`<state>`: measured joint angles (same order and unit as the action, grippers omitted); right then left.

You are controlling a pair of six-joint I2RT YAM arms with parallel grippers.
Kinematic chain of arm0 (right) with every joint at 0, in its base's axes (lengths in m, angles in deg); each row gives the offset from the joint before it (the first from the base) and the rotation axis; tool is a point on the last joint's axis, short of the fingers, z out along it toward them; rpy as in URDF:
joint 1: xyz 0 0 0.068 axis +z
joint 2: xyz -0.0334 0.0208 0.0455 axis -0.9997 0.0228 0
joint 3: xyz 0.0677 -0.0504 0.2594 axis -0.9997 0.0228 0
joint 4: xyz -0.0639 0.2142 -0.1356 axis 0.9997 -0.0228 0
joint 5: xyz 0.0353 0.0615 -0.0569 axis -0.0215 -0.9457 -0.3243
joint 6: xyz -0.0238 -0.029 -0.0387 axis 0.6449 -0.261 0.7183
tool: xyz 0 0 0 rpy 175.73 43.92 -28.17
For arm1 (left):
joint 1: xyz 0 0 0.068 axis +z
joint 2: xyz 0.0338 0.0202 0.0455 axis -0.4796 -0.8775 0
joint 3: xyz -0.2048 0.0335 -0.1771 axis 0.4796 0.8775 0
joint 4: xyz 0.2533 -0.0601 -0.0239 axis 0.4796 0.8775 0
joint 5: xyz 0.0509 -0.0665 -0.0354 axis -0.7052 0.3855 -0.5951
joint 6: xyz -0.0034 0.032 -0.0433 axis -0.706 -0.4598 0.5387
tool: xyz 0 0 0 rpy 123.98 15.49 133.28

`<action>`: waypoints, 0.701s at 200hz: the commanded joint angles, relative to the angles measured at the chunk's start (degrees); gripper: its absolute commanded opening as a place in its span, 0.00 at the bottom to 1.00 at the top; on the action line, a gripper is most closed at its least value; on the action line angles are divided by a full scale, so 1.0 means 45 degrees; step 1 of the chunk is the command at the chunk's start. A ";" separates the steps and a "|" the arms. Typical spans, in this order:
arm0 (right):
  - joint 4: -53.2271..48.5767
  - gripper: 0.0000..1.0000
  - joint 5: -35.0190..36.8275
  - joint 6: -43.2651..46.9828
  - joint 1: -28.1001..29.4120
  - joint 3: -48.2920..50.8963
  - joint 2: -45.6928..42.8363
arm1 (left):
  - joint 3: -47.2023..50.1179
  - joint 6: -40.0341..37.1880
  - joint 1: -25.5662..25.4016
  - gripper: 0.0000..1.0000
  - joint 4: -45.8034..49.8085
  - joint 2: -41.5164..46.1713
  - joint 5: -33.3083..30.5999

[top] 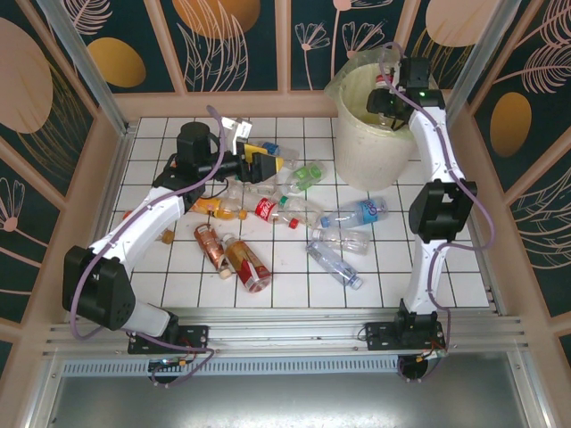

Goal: Put the plastic bottles in the bin

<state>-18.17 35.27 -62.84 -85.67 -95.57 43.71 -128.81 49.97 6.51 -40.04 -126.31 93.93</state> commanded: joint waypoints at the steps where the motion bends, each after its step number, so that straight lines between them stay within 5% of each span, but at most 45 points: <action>1: -0.0239 0.64 -0.0253 -0.0237 -0.0090 -0.0344 0.0386 | -0.0140 -0.0286 -0.0081 0.99 0.0010 -0.0082 0.0076; 140: -0.0669 0.65 -0.0943 -0.0563 -0.0362 -0.1028 0.1591 | -0.0177 -0.0351 -0.0166 0.99 0.0088 -0.0120 0.0002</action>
<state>-20.13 32.26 -64.30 -86.76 -98.10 49.48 -128.81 49.84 6.25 -40.02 -126.36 93.93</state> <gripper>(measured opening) 0.645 0.985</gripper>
